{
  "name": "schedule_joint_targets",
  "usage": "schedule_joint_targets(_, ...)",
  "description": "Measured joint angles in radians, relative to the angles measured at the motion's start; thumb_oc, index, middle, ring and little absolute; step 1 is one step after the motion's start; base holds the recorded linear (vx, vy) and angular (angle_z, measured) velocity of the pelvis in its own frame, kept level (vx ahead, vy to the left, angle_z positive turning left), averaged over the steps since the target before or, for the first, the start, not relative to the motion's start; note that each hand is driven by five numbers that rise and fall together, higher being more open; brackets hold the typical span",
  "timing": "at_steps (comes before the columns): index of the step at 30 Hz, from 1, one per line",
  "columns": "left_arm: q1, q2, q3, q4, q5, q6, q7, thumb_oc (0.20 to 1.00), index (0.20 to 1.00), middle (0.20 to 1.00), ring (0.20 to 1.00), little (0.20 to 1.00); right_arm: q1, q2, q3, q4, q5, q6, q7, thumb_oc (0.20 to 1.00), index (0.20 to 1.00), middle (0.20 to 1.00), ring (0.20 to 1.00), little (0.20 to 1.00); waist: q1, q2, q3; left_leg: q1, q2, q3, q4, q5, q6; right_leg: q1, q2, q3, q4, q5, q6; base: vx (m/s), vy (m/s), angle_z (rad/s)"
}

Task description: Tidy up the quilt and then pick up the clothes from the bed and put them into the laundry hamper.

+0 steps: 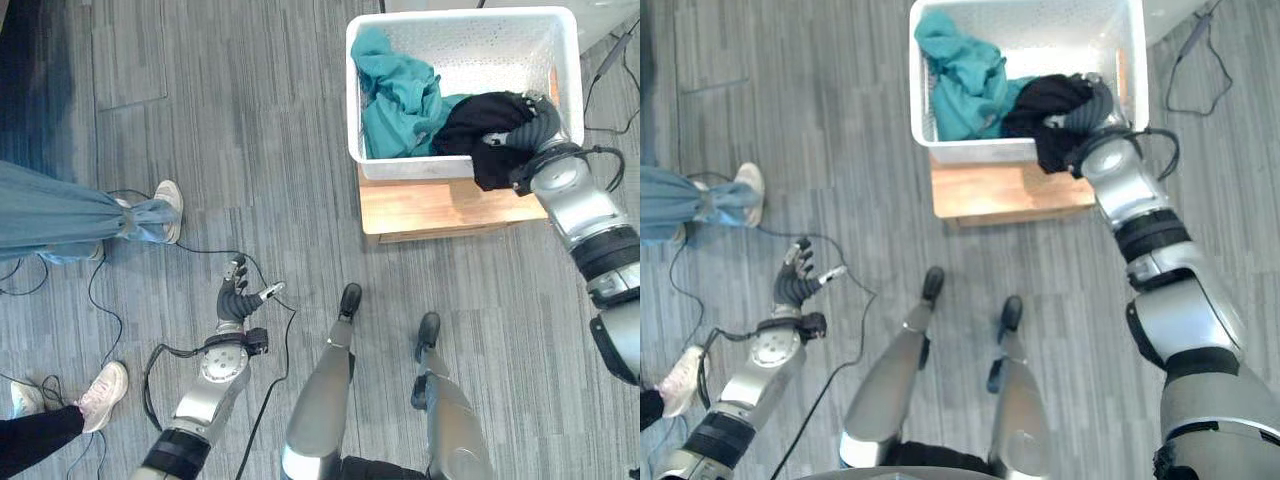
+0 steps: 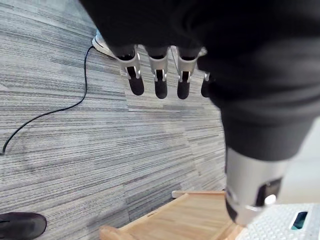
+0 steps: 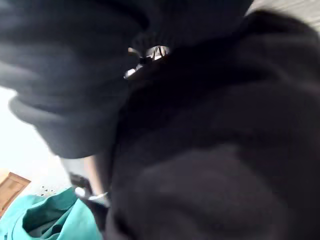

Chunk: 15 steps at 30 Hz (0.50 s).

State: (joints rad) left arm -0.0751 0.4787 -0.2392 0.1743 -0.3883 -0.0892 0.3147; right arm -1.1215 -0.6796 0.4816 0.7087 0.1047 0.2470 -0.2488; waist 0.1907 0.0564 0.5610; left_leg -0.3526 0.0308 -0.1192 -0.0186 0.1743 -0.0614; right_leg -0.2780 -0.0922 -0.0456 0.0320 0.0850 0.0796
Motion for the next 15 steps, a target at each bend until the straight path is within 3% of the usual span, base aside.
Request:
schedule_joint_targets(9,-0.012,0.000,0.014,0.000,-0.003,-0.040,0.028,1.000,1.000,1.000,1.000,1.000,-0.007,0.026,-0.002,0.016,-0.006,0.051,-0.040,1.000,1.000,1.000,1.000,1.000,0.003,0.002,-0.001,0.001,-0.009,0.005,-0.007,0.007,0.010,-0.006,-0.009,0.005,0.000,0.006,0.003,0.00,0.005,-0.01)
schedule_joint_targets(15,-0.016,-0.002,0.017,-0.001,-0.003,-0.041,0.041,1.000,1.000,1.000,1.000,1.000,-0.003,0.023,-0.039,0.009,0.074,0.015,-0.069,1.000,1.000,1.000,1.000,1.000,-0.001,0.002,-0.001,0.049,-0.009,0.029,-0.021,0.008,0.013,0.029,-0.009,0.030,-0.008,0.007,0.004,0.01,0.037,-0.10)
